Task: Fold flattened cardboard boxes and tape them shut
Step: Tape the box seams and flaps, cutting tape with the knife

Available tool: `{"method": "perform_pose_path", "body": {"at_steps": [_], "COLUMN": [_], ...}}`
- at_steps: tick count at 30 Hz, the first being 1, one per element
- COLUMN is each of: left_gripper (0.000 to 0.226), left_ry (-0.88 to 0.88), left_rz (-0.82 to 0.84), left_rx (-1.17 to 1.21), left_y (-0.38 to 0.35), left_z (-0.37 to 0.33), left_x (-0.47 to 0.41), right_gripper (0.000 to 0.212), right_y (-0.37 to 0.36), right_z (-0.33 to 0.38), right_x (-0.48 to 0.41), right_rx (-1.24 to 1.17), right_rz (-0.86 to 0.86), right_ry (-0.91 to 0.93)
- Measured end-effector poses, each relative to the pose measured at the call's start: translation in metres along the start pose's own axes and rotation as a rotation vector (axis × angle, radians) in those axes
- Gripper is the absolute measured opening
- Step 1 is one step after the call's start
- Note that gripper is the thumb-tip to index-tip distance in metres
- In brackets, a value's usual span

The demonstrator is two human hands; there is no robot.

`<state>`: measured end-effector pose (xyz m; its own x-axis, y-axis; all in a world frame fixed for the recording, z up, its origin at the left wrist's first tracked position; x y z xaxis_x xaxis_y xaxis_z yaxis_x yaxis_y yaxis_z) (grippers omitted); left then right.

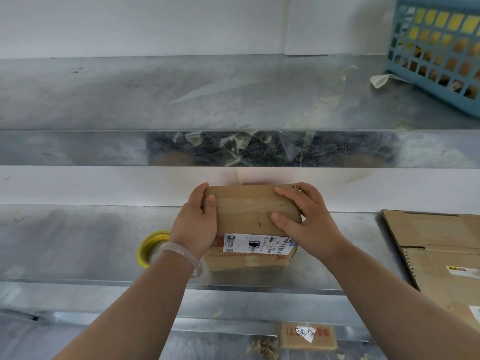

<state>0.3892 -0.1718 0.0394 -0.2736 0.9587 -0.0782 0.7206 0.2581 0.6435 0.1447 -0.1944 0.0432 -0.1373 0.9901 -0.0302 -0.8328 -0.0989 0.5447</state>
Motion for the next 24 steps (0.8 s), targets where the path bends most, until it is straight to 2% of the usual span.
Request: {"method": "perform_pose_path", "body": {"at_steps": [4,8,15,20,24], "left_gripper": [0.04,0.039,0.038,0.042,0.042], "left_ry": [0.024,0.049,0.073,0.097,0.183], "left_rz": [-0.001,-0.013,-0.01,-0.015,-0.057], "left_rx": [0.003,0.023,0.042,0.097,0.284], "left_y": [-0.001,-0.002,-0.002,-0.003,-0.003], "left_z": [0.0,0.0,0.002,0.003,0.011], "left_x": [-0.001,-0.002,-0.006,-0.005,0.0], "right_gripper": [0.043,0.038,0.025,0.04,0.05], "right_y": [-0.002,-0.006,-0.008,-0.005,-0.009], "right_z": [0.001,0.003,0.002,-0.005,-0.023], "right_x": [-0.007,-0.011,-0.019,-0.014,-0.004], "right_rx": [-0.037,-0.028,-0.122,-0.267,-0.464], "right_rz": [0.029,-0.062,-0.106,-0.119,-0.093], "right_ry": [-0.117,-0.213,-0.257,-0.289,-0.401]}}
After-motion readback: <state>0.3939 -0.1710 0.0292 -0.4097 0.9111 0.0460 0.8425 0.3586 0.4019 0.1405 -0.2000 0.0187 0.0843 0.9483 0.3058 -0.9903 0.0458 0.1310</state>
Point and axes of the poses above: each hand's wrist, its own x-axis away from the middle knuckle, its own y-axis out of the back of the hand, z = x × y, the point moved 10 cm from there along -x, towards the middle knuckle, and after that the axes turned 6 degrees about -y, right-handed, at the moved point
